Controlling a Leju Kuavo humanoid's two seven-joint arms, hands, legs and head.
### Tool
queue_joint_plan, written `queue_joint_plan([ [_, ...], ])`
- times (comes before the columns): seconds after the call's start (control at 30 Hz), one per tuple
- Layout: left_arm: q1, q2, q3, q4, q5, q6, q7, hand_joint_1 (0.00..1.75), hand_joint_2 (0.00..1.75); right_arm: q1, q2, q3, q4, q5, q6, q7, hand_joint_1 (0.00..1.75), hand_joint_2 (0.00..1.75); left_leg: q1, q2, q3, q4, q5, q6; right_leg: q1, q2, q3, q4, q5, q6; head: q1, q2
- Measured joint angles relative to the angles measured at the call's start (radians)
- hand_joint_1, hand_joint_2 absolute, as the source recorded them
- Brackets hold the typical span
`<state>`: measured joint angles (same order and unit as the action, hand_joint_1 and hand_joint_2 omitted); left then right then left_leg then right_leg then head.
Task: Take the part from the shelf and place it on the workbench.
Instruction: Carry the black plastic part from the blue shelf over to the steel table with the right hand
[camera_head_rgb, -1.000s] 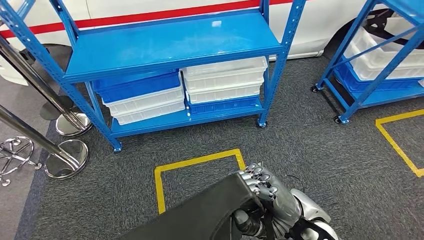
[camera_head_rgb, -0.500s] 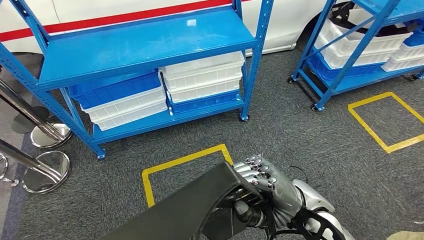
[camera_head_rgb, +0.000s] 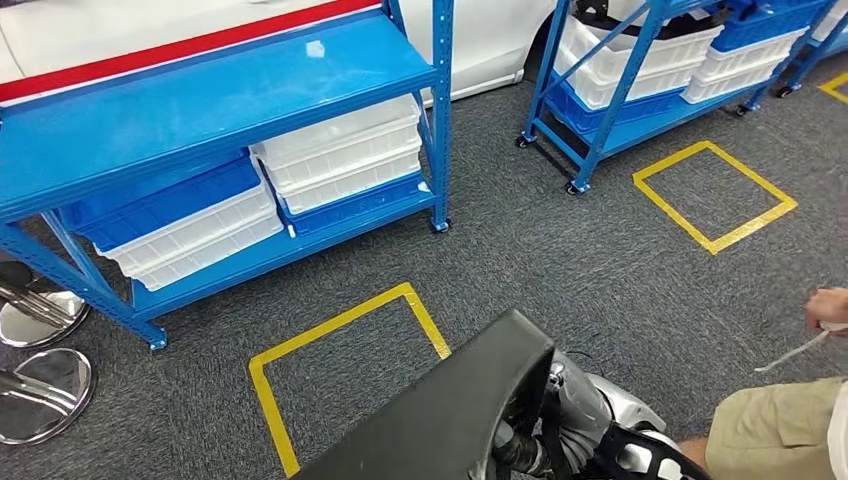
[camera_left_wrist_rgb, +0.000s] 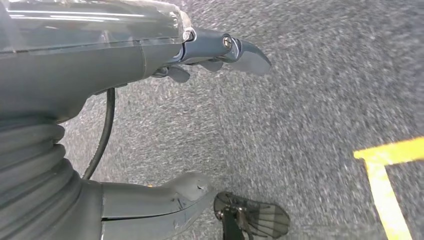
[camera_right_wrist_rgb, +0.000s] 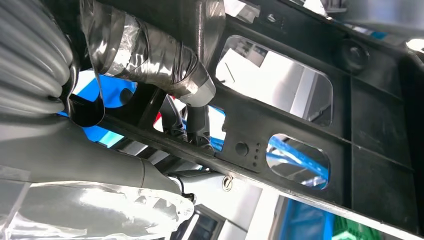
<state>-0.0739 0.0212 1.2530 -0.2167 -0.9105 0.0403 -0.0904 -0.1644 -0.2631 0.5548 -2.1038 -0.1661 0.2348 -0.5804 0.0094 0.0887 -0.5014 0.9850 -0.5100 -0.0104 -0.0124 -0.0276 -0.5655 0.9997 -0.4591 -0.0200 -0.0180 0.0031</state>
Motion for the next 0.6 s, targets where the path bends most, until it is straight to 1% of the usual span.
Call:
queue_joint_plan([
  [0.03, 0.0, 0.0, 0.0, 0.0, 0.0, 0.0, 0.0, 0.0, 1.75, 0.002, 0.002, 0.001, -0.002, -0.001, 0.0, -0.001, 1.75, 1.75, 0.002, -0.023, -0.017, 0.041, -0.03, -0.004, -0.001, 0.008, -0.003, -0.001, 0.003, -0.007, 0.0, 0.0],
  [0.07, 0.001, -0.001, 0.001, 0.0, 0.0, 0.0, 0.0, 0.0, 1.75, 0.003, 0.005, 0.003, -0.003, -0.002, 0.0, -0.001, 1.75, 1.75, 0.004, -0.049, -0.044, 0.103, -0.067, -0.007, -0.001, 0.017, -0.006, -0.001, 0.006, -0.011, 0.0, 0.0],
  [0.1, 0.003, -0.001, 0.001, 0.0, 0.0, 0.0, 0.0, 0.0, 1.75, 0.004, 0.007, 0.004, -0.003, -0.003, 0.0, -0.001, 1.75, 1.75, 0.004, -0.068, -0.076, 0.176, -0.104, -0.007, 0.001, 0.027, -0.009, -0.001, 0.008, -0.015, 0.0, 0.0],
  [0.13, 0.005, -0.001, 0.001, 0.0, 0.0, 0.0, 0.0, 0.0, 1.75, 0.007, 0.008, 0.006, -0.003, -0.004, 0.0, -0.001, 1.75, 1.75, 0.003, -0.076, -0.104, 0.238, -0.127, -0.006, 0.003, 0.038, -0.011, -0.001, 0.01, -0.018, 0.0, 0.0],
  [0.17, 0.006, -0.001, 0.002, 0.0, 0.001, -0.001, 0.0, 0.0, 1.75, 0.009, 0.008, 0.008, -0.003, -0.004, 0.0, -0.001, 1.75, 1.75, 0.003, -0.079, -0.12, 0.274, -0.133, -0.004, 0.005, 0.049, -0.013, -0.001, 0.012, -0.019, 0.0, 0.0],
  [0.2, 0.007, -0.001, 0.002, 0.0, 0.002, -0.001, 0.0, 0.0, 1.75, 0.011, 0.008, 0.01, -0.003, -0.006, 0.0, -0.002, 1.75, 1.75, 0.002, -0.082, -0.118, 0.269, -0.116, 0.001, 0.008, 0.06, -0.013, 0.0, 0.013, -0.02, 0.0, 0.0],
  [0.23, 0.007, -0.002, 0.002, 0.0, 0.002, -0.002, -0.001, 0.0, 1.75, 0.012, 0.009, 0.01, -0.003, -0.009, -0.001, -0.003, 1.75, 1.75, 0.0, -0.086, -0.097, 0.225, -0.084, 0.008, 0.011, 0.072, -0.013, 0.001, 0.014, -0.02, 0.0, 0.0],
  [0.27, 0.007, -0.001, 0.002, 0.0, 0.003, -0.002, -0.003, 0.0, 1.75, 0.013, 0.01, 0.01, -0.004, -0.011, -0.001, -0.007, 1.75, 1.75, -0.002, -0.1, -0.064, 0.156, -0.044, 0.018, 0.012, 0.083, -0.012, 0.001, 0.015, -0.019, 0.0, 0.0],
  [0.3, 0.006, 0.002, 0.003, 0.0, 0.004, -0.002, -0.005, 0.0, 1.75, 0.014, 0.01, 0.009, -0.006, -0.013, -0.001, -0.011, 1.75, 1.75, -0.005, -0.121, -0.031, 0.085, -0.012, 0.03, 0.015, 0.093, -0.011, 0.002, 0.017, -0.018, 0.0, 0.0],
  [0.33, 0.007, 0.005, 0.003, 0.0, 0.004, 0.0, -0.007, 0.0, 1.75, 0.016, 0.011, 0.007, -0.007, -0.014, -0.001, -0.016, 1.75, 1.75, -0.007, -0.139, -0.006, 0.029, 0.007, 0.039, 0.014, 0.103, -0.013, 0.002, 0.019, -0.015, 0.0, 0.0],
  [0.37, 0.007, 0.009, 0.003, 0.0, 0.004, 0.001, -0.008, 0.0, 1.75, 0.019, 0.012, 0.004, -0.009, -0.014, -0.002, -0.021, 1.75, 1.75, -0.009, -0.152, 0.008, -0.004, 0.015, 0.046, 0.013, 0.112, -0.016, 0.002, 0.023, -0.01, 0.0, 0.0],
  [0.4, 0.006, 0.013, 0.003, 0.0, 0.003, 0.004, -0.009, 0.0, 1.75, 0.024, 0.012, -0.001, -0.011, -0.015, 0.0, -0.026, 1.75, 1.75, -0.011, -0.153, 0.013, -0.017, 0.014, 0.049, 0.011, 0.122, -0.019, 0.001, 0.027, -0.004, 0.0, 0.0],
  [0.43, 0.004, 0.017, 0.003, 0.0, 0.003, 0.007, -0.011, 0.0, 1.75, 0.03, 0.012, -0.007, -0.014, -0.015, 0.002, -0.029, 1.75, 1.75, -0.012, -0.145, 0.015, -0.024, 0.017, 0.05, 0.008, 0.132, -0.023, -0.002, 0.032, 0.004, 0.0, 0.0],
  [0.47, 0.002, 0.019, 0.003, 0.0, 0.003, 0.009, -0.012, 0.0, 1.75, 0.037, 0.012, -0.014, -0.018, -0.015, 0.006, -0.031, 1.75, 1.75, -0.01, -0.134, 0.017, -0.032, 0.024, 0.05, 0.008, 0.131, -0.027, 0.0, 0.032, 0.01, 0.0, 0.0],
  [0.5, 0.001, 0.021, 0.004, 0.0, 0.003, 0.009, -0.015, 0.0, 1.75, 0.043, 0.012, -0.022, -0.021, -0.016, 0.011, -0.033, 1.75, 1.75, -0.007, -0.123, 0.019, -0.041, 0.032, 0.051, 0.009, 0.116, -0.034, 0.013, 0.023, 0.015, 0.0, 0.0],
  [0.53, 0.001, 0.021, 0.004, 0.0, 0.003, 0.009, -0.019, 0.0, 1.75, 0.046, 0.012, -0.028, -0.024, -0.017, 0.017, -0.035, 1.75, 1.75, -0.005, -0.111, 0.02, -0.049, 0.038, 0.052, 0.01, 0.094, -0.049, 0.042, 0.001, 0.02, 0.0, 0.0],
  [0.57, 0.002, 0.021, 0.005, 0.0, 0.003, 0.008, -0.023, 0.0, 1.75, 0.05, 0.012, -0.034, -0.025, -0.017, 0.023, -0.035, 1.75, 1.75, -0.003, -0.098, 0.019, -0.053, 0.041, 0.053, 0.01, 0.068, -0.073, 0.097, -0.034, 0.023, 0.001, 0.0],
  [0.6, 0.004, 0.021, 0.006, 0.0, 0.004, 0.008, -0.026, 0.0, 1.75, 0.054, 0.012, -0.039, -0.026, -0.018, 0.028, -0.035, 1.75, 1.75, -0.004, -0.086, 0.016, -0.052, 0.042, 0.054, 0.008, 0.05, -0.104, 0.164, -0.072, 0.029, 0.001, 0.0],
])
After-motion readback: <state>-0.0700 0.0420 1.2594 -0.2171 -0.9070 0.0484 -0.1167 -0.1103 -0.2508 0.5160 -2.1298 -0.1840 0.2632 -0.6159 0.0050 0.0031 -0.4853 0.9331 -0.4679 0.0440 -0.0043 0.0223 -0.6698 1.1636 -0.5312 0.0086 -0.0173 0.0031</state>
